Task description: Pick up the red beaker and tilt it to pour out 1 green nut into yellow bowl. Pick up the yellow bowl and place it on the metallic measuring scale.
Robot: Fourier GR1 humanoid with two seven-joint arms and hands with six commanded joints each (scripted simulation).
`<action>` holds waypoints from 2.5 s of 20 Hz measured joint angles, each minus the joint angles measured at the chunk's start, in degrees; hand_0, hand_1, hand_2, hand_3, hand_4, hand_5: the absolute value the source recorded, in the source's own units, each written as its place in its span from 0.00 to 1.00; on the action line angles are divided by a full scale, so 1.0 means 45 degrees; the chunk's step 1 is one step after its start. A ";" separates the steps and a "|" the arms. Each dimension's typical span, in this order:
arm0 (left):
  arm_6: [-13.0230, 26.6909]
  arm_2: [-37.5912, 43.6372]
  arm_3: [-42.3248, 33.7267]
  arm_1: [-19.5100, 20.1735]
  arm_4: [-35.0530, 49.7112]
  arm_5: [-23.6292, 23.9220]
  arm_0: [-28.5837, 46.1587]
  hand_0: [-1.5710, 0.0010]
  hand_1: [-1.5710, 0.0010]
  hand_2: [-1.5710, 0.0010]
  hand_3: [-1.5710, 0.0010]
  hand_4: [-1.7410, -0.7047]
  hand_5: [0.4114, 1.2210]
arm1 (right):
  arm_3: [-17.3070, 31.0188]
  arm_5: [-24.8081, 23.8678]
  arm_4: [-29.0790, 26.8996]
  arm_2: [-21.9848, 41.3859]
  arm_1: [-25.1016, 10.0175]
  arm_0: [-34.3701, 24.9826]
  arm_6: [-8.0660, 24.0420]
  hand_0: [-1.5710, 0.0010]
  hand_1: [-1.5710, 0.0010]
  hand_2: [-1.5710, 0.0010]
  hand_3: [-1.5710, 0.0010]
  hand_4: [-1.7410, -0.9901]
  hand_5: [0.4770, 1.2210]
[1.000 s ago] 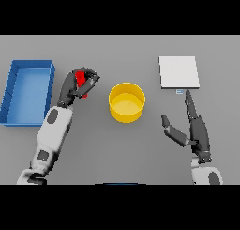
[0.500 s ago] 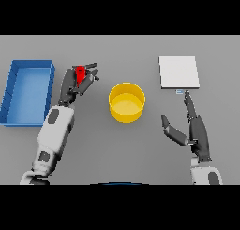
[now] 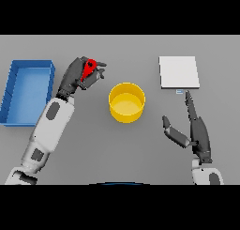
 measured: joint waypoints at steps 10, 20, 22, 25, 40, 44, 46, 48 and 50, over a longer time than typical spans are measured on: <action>0.2814 -0.3217 -0.1254 0.1803 -0.3348 -0.0707 -0.0518 0.00 0.00 0.00 0.00 0.00 0.88 | -0.0241 0.0174 -0.0170 0.0047 0.0052 -0.0038 0.0382 1.00 1.00 1.00 1.00 0.65 0.29; 0.2993 -0.6649 -0.0552 0.2912 -0.6534 -0.2900 -0.3027 0.00 0.00 0.00 0.11 0.05 0.99 | -0.0314 0.0216 -0.0359 0.0065 0.0227 0.0089 0.0390 1.00 1.00 1.00 1.00 0.60 0.29; 0.2674 -0.7297 -0.0140 0.2897 -0.6950 -0.3454 -0.3638 0.00 0.00 0.00 0.19 0.04 0.99 | -0.0122 0.0180 -0.0485 -0.0004 0.0334 0.0013 0.0298 1.00 1.00 1.00 1.00 0.60 0.27; 0.1966 -0.8320 0.0408 0.2693 -0.7567 -0.3932 -0.4442 0.00 0.00 0.00 0.10 0.02 1.00 | -0.0083 0.0142 -0.0626 0.0018 0.0554 0.0216 0.0055 1.00 1.00 1.00 1.00 0.60 0.24; 0.0536 -1.2553 0.1939 0.2521 -1.0039 -0.5542 -0.7351 0.00 0.00 0.00 0.00 0.00 1.00 | -0.0010 -0.0200 -0.0290 -0.0001 0.0616 0.0242 0.0213 1.00 1.00 1.00 1.00 0.65 0.14; 0.0007 -1.3459 0.2361 0.2329 -1.0449 -0.5788 -0.8148 0.00 0.00 0.00 0.00 0.01 1.00 | -0.0017 -0.0417 -0.0039 0.0011 0.0644 0.0079 0.0395 1.00 1.00 1.00 1.00 0.70 0.15; -0.0201 -1.3937 0.2408 0.2303 -1.0639 -0.5801 -0.8333 0.00 0.00 0.00 0.00 0.01 1.00 | 0.0083 -0.0416 0.0009 0.0023 0.0624 0.0078 0.0327 1.00 1.00 1.00 1.00 0.71 0.15; -0.0308 -1.4334 0.2531 0.2213 -1.0814 -0.5688 -0.8554 0.00 0.00 0.00 0.00 0.01 1.00 | 0.0081 -0.0410 0.0034 0.0044 0.0599 0.0026 0.0073 1.00 1.00 1.00 1.00 0.71 0.16; -0.0593 -1.4659 0.2447 0.2455 -1.0915 -0.5581 -0.8808 0.00 0.00 0.00 0.00 0.01 1.00 | 0.0158 -0.0474 0.0225 0.0104 0.0583 0.0068 0.0139 1.00 1.00 1.00 1.00 0.71 0.16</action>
